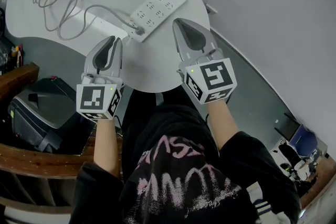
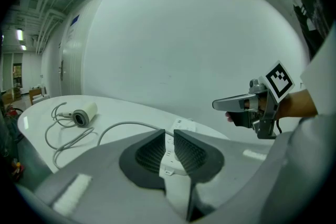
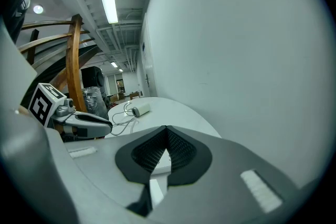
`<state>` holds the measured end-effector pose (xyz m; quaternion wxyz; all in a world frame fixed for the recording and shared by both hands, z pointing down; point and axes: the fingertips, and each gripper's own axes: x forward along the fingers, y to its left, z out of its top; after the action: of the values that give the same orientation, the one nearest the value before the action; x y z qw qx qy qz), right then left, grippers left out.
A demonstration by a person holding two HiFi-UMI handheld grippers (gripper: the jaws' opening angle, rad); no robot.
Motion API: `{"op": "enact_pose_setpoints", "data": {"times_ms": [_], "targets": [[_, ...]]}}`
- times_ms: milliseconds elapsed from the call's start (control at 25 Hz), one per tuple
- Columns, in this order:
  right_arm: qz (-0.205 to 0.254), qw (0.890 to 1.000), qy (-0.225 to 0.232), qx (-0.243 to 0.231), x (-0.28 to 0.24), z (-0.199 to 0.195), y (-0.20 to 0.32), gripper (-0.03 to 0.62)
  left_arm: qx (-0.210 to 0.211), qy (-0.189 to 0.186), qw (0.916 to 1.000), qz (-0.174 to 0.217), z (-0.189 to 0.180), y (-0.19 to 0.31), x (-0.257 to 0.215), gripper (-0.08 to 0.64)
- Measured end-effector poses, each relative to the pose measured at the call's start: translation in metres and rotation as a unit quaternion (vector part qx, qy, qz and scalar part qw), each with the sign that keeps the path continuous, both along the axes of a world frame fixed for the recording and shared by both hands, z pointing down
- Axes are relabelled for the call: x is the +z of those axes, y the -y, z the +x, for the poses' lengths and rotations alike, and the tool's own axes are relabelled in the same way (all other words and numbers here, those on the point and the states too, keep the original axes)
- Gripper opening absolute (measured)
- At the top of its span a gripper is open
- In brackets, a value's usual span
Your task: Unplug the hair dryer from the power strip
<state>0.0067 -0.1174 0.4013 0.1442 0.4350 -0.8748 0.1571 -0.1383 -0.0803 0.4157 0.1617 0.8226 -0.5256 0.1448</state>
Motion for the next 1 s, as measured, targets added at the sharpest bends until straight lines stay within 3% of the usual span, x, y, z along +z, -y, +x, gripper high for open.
{"op": "enact_pose_setpoints", "data": {"times_ms": [440, 1000], "targets": [[0.0, 1.0, -0.007, 0.013, 0.0, 0.011, 0.003, 0.011, 0.046, 0.002, 0.9986, -0.027, 0.026, 0.005, 0.015, 0.163], [-0.009, 0.999, -0.012, 0.035, 0.006, 0.03, 0.004, 0.011, 0.068, 0.008, 0.9962, -0.053, 0.043, 0.011, 0.039, 0.166]]}}
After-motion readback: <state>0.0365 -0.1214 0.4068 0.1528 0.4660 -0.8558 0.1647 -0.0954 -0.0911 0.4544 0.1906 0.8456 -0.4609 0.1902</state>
